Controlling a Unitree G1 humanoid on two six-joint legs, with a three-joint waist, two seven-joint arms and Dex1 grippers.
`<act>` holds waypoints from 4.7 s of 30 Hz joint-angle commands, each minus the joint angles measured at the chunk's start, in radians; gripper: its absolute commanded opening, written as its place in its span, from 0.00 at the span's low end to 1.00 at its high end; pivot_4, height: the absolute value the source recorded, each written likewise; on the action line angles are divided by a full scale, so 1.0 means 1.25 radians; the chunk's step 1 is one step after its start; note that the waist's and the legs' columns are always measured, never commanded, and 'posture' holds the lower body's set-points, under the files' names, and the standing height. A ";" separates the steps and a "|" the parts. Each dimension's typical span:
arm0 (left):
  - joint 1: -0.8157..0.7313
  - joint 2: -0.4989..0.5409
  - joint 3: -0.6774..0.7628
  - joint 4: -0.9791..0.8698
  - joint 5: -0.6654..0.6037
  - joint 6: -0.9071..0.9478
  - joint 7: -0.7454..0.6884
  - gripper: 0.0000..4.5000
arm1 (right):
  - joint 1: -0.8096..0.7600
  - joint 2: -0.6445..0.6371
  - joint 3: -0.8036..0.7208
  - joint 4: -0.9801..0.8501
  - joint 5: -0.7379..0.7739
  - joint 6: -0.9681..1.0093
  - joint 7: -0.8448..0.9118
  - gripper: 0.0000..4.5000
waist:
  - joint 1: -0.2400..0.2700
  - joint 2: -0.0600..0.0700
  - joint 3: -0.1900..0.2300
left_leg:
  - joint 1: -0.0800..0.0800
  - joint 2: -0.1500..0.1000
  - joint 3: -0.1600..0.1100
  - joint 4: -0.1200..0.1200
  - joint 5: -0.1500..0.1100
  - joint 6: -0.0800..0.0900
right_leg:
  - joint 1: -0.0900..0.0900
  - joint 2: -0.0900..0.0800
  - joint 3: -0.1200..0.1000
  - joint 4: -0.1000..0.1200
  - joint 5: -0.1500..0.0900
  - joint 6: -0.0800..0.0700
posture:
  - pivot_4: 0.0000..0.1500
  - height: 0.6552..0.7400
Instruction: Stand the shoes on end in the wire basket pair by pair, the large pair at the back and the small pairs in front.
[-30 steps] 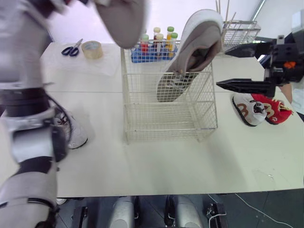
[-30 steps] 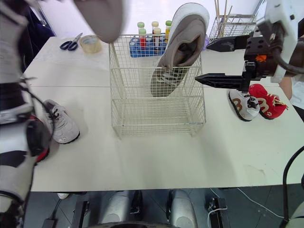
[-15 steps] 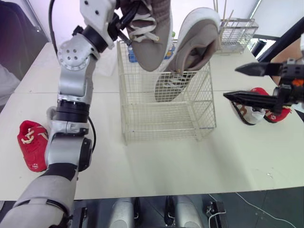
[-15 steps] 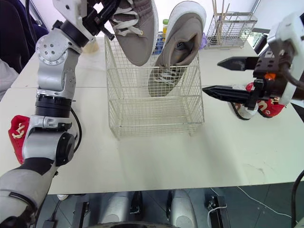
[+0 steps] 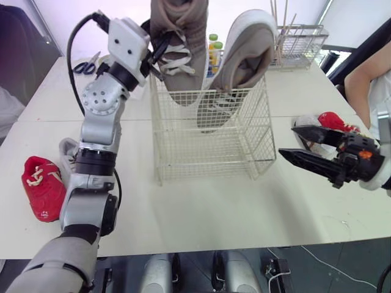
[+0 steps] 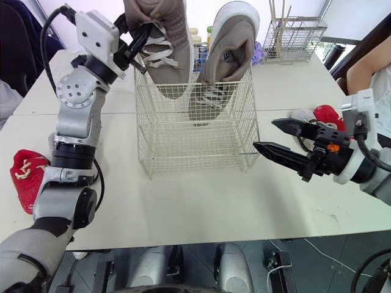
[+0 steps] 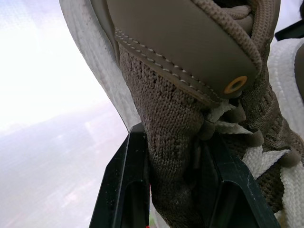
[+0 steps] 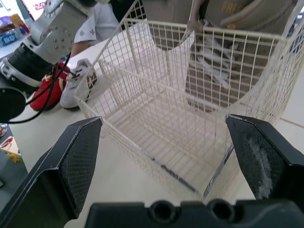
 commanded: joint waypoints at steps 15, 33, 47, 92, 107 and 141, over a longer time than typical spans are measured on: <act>0.205 0.004 0.009 -0.270 -0.049 0.203 -0.003 0.89 | 0.037 -0.026 0.091 0.030 0.007 -0.126 -0.010 1.00 | 0.002 0.000 0.000 | 0.000 0.000 0.000 0.000 0.000 0.000 | 0.001 0.000 0.000 0.000 0.000 0.000 | 1.00 1.00; 0.360 0.080 0.150 -0.692 -0.313 0.680 0.054 0.99 | -0.054 -0.035 0.260 0.163 -0.096 -0.208 0.100 1.00 | 0.001 0.000 0.000 | 0.001 0.000 -0.001 0.000 0.000 0.000 | 0.001 0.000 0.000 0.000 0.000 0.000 | 1.00 1.00; 0.620 0.348 0.482 -0.722 -1.214 1.048 0.059 0.99 | -0.192 -0.139 0.170 0.391 -0.090 -0.170 0.155 1.00 | 0.001 0.001 0.001 | 0.002 0.000 -0.001 0.000 0.000 0.000 | 0.001 -0.001 0.001 0.000 0.000 0.000 | 1.00 1.00; 0.811 0.204 -0.060 -1.040 -0.672 0.736 0.110 1.00 | -0.267 0.205 0.262 1.191 -0.727 -0.970 -0.098 0.69 | -0.008 0.026 -0.016 | 0.011 0.000 0.000 -0.004 -0.001 0.001 | 0.013 0.003 0.003 -0.009 0.000 -0.001 | 1.00 1.00; 0.754 0.426 0.225 -0.917 -1.102 0.763 0.088 1.00 | -0.617 -0.091 0.269 1.059 -0.702 -1.018 0.098 0.15 | -0.023 0.047 -0.004 | 0.005 -0.002 0.002 -0.002 -0.001 0.001 | 0.007 0.000 0.004 -0.008 0.000 0.000 | 1.00 1.00; 0.288 0.626 0.153 -0.477 -1.374 1.059 -0.218 1.00 | -1.037 -0.054 1.030 0.570 -0.271 -1.055 0.747 0.15 | -0.022 0.019 -0.004 | 0.004 0.000 0.002 -0.013 0.003 -0.006 | -0.004 0.003 0.005 -0.003 -0.002 -0.006 | 1.00 1.00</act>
